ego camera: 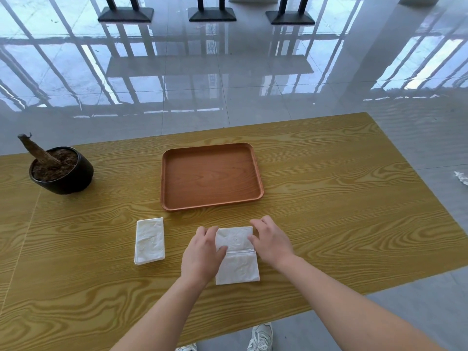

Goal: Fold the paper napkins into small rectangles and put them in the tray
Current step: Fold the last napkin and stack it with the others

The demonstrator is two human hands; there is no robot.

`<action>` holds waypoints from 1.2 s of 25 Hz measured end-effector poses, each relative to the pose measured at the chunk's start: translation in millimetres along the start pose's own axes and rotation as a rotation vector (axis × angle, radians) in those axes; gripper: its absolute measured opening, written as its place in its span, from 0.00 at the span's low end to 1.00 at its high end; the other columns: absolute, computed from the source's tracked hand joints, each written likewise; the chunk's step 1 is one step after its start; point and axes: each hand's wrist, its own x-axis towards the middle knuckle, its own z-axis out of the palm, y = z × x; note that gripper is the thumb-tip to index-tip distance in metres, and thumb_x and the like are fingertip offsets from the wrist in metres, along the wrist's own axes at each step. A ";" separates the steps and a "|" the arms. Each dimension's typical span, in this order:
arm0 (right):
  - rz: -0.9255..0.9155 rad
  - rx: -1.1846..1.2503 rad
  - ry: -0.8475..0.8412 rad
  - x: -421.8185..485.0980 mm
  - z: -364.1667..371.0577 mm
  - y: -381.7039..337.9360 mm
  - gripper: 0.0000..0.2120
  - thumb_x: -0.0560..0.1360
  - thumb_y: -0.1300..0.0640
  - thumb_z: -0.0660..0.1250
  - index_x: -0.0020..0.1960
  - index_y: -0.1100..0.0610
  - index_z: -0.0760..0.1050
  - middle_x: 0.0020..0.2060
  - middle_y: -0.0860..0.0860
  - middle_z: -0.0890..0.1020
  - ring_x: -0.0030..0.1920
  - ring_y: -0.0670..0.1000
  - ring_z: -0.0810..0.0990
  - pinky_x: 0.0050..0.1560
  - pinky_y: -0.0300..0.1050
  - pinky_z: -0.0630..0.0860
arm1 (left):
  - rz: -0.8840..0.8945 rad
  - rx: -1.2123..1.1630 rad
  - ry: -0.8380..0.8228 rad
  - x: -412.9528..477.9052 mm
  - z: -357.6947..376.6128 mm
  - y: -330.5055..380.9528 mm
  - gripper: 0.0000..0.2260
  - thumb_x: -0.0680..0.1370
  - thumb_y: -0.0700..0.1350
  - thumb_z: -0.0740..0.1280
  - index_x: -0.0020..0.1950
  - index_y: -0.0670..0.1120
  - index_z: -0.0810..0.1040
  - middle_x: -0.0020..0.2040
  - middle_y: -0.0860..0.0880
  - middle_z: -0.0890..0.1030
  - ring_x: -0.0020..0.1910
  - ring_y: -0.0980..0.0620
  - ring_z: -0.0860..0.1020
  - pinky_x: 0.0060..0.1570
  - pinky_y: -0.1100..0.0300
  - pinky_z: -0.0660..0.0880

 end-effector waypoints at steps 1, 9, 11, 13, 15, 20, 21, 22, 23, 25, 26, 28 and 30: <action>0.002 -0.027 -0.012 2.9 -0.3 -0.4 0.20 0.80 0.48 0.63 0.71 0.52 0.69 0.62 0.48 0.72 0.59 0.52 0.76 0.53 0.48 0.75 | -0.012 0.031 -0.027 7.7 -1.7 1.9 0.27 0.78 0.55 0.68 0.74 0.50 0.67 0.63 0.51 0.72 0.59 0.50 0.76 0.48 0.58 0.75; 0.016 -0.010 -0.019 16.4 -1.8 -1.7 0.07 0.75 0.54 0.69 0.51 0.49 0.73 0.49 0.46 0.72 0.48 0.48 0.75 0.43 0.44 0.71 | -0.100 0.021 -0.114 27.4 -3.5 -0.5 0.26 0.73 0.52 0.73 0.69 0.54 0.71 0.57 0.54 0.67 0.41 0.55 0.77 0.35 0.61 0.72; -0.026 0.002 0.000 16.2 -0.8 -0.1 0.07 0.74 0.57 0.69 0.49 0.50 0.74 0.48 0.45 0.72 0.46 0.48 0.75 0.41 0.43 0.72 | -0.117 -0.005 -0.123 27.6 -5.7 1.6 0.22 0.72 0.52 0.74 0.65 0.55 0.73 0.55 0.55 0.67 0.39 0.56 0.77 0.32 0.63 0.69; -0.073 0.008 0.007 15.7 0.6 -1.1 0.10 0.73 0.61 0.68 0.52 0.51 0.74 0.48 0.45 0.73 0.46 0.49 0.75 0.43 0.46 0.75 | -0.130 -0.024 -0.132 28.1 -8.3 4.2 0.19 0.72 0.51 0.74 0.61 0.55 0.74 0.54 0.55 0.68 0.39 0.56 0.77 0.31 0.62 0.68; -0.074 0.031 -0.010 18.3 0.6 -3.1 0.18 0.73 0.64 0.66 0.60 0.51 0.75 0.48 0.46 0.75 0.47 0.50 0.76 0.45 0.48 0.77 | -0.130 -0.035 -0.128 29.0 -8.6 6.5 0.16 0.72 0.49 0.74 0.57 0.54 0.75 0.52 0.54 0.69 0.40 0.55 0.76 0.32 0.61 0.69; -0.018 0.039 -0.074 24.4 -2.7 -4.5 0.13 0.74 0.60 0.66 0.56 0.50 0.78 0.47 0.46 0.74 0.48 0.49 0.76 0.49 0.47 0.78 | -0.087 -0.097 -0.061 31.3 -3.4 11.3 0.14 0.74 0.44 0.70 0.58 0.53 0.73 0.49 0.53 0.78 0.44 0.52 0.76 0.38 0.58 0.73; -0.017 0.039 -0.082 24.5 -2.8 -4.7 0.10 0.74 0.60 0.66 0.54 0.50 0.78 0.47 0.46 0.74 0.48 0.48 0.76 0.48 0.47 0.77 | -0.089 -0.132 -0.041 31.3 -1.9 11.8 0.16 0.74 0.44 0.69 0.61 0.52 0.74 0.49 0.52 0.80 0.46 0.52 0.77 0.40 0.57 0.74; -0.015 0.037 -0.087 24.2 -3.0 -5.2 0.09 0.74 0.60 0.66 0.51 0.49 0.78 0.46 0.46 0.74 0.48 0.48 0.76 0.47 0.46 0.76 | -0.098 -0.166 -0.025 31.3 -0.7 12.4 0.18 0.75 0.44 0.68 0.65 0.52 0.74 0.50 0.50 0.81 0.48 0.51 0.78 0.44 0.57 0.75; -0.011 0.036 -0.087 24.0 -3.4 -6.0 0.07 0.74 0.60 0.66 0.49 0.49 0.77 0.46 0.46 0.74 0.47 0.48 0.76 0.46 0.45 0.76 | -0.111 -0.192 -0.011 31.0 -0.1 13.1 0.18 0.76 0.44 0.68 0.66 0.51 0.75 0.50 0.50 0.82 0.49 0.51 0.78 0.47 0.56 0.76; 0.003 0.042 -0.088 23.8 -5.4 -8.7 0.06 0.73 0.59 0.66 0.45 0.49 0.75 0.46 0.46 0.74 0.46 0.49 0.76 0.44 0.44 0.73 | -0.123 -0.215 0.012 30.3 -1.1 14.0 0.11 0.76 0.44 0.68 0.58 0.52 0.80 0.47 0.52 0.82 0.46 0.53 0.78 0.47 0.54 0.78; 0.009 0.053 -0.090 23.4 -6.3 -9.8 0.06 0.72 0.59 0.67 0.44 0.49 0.75 0.46 0.46 0.74 0.46 0.49 0.76 0.43 0.44 0.72 | -0.126 -0.218 0.018 29.9 -2.1 14.1 0.06 0.76 0.44 0.68 0.51 0.53 0.81 0.44 0.53 0.81 0.44 0.54 0.78 0.45 0.53 0.79; 0.011 0.098 -0.085 21.5 -8.0 -11.2 0.05 0.71 0.59 0.68 0.43 0.51 0.74 0.44 0.47 0.76 0.45 0.50 0.76 0.42 0.44 0.72 | -0.121 -0.228 0.028 28.4 -5.3 15.5 0.05 0.75 0.44 0.69 0.42 0.54 0.79 0.41 0.55 0.80 0.41 0.55 0.77 0.40 0.53 0.79; 0.005 0.162 -0.074 16.8 -10.7 -11.5 0.05 0.69 0.59 0.67 0.44 0.52 0.75 0.41 0.47 0.80 0.42 0.50 0.77 0.41 0.46 0.74 | -0.105 -0.257 0.039 26.3 -6.7 16.4 0.06 0.75 0.44 0.70 0.40 0.54 0.79 0.41 0.56 0.78 0.41 0.57 0.76 0.38 0.56 0.76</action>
